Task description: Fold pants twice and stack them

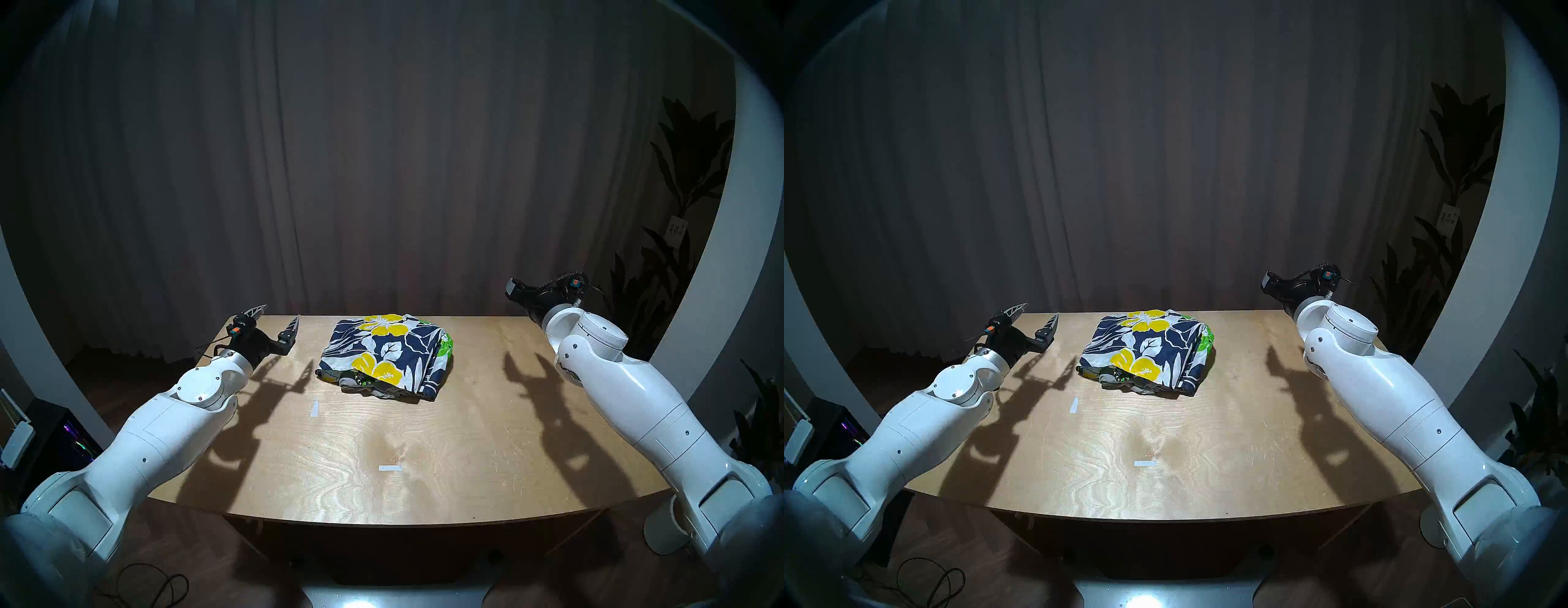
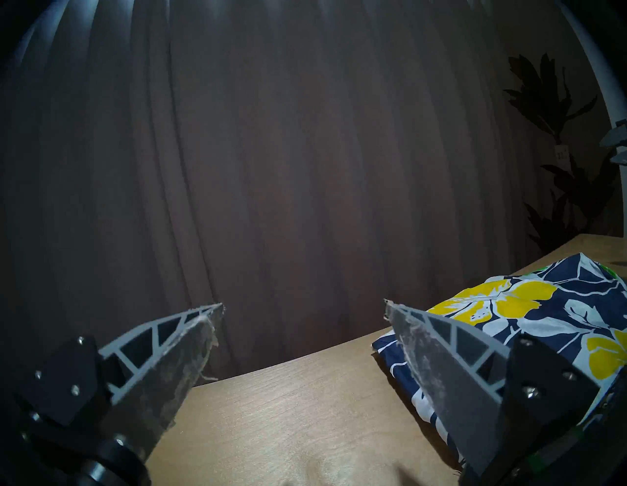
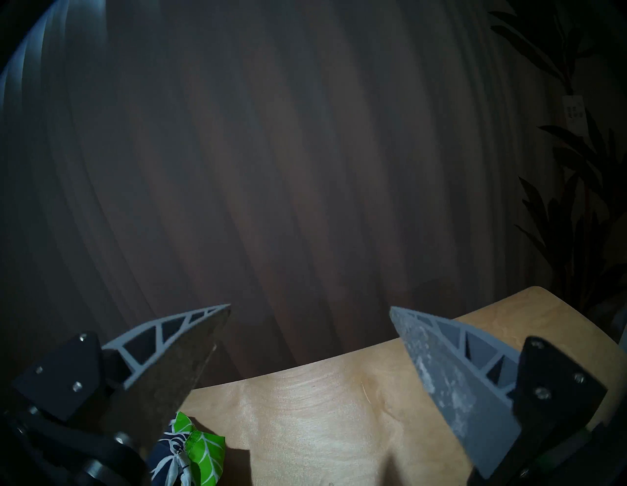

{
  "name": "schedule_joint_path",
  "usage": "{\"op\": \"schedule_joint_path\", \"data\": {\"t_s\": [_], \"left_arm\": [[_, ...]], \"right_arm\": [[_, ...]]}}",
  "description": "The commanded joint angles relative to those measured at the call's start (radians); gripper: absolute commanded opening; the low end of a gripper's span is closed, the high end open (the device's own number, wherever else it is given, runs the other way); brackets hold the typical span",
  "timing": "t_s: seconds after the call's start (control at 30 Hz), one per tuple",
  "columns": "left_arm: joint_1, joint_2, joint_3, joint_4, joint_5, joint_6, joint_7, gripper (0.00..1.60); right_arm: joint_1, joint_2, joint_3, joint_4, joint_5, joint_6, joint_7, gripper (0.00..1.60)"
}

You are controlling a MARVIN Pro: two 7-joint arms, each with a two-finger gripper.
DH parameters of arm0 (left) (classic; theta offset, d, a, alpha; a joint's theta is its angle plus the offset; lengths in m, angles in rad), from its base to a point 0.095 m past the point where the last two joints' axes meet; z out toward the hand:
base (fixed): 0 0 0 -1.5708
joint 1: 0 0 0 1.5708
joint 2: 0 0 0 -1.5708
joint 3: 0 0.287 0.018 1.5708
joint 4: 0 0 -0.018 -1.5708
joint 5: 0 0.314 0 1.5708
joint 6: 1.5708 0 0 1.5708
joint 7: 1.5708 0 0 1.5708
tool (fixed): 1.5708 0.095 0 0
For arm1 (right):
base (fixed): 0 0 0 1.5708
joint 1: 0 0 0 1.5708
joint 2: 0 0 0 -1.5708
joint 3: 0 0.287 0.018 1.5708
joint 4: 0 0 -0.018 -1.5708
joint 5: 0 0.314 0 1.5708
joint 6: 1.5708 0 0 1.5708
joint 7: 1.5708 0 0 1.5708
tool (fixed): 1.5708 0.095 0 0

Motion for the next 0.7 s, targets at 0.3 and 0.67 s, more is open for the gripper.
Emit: {"op": "schedule_joint_path", "data": {"t_s": [0.3,0.67], "left_arm": [[-0.061,-0.079,-0.017,0.112,-0.098,-0.098,-0.205,1.6],[-0.1,-0.11,-0.026,0.201,-0.124,-0.135,-0.304,1.6]], "right_arm": [[0.154,0.018,0.016,0.127,-0.007,0.121,0.144,1.6],[0.199,-0.007,-0.002,0.196,0.03,0.182,0.229,1.6]]}}
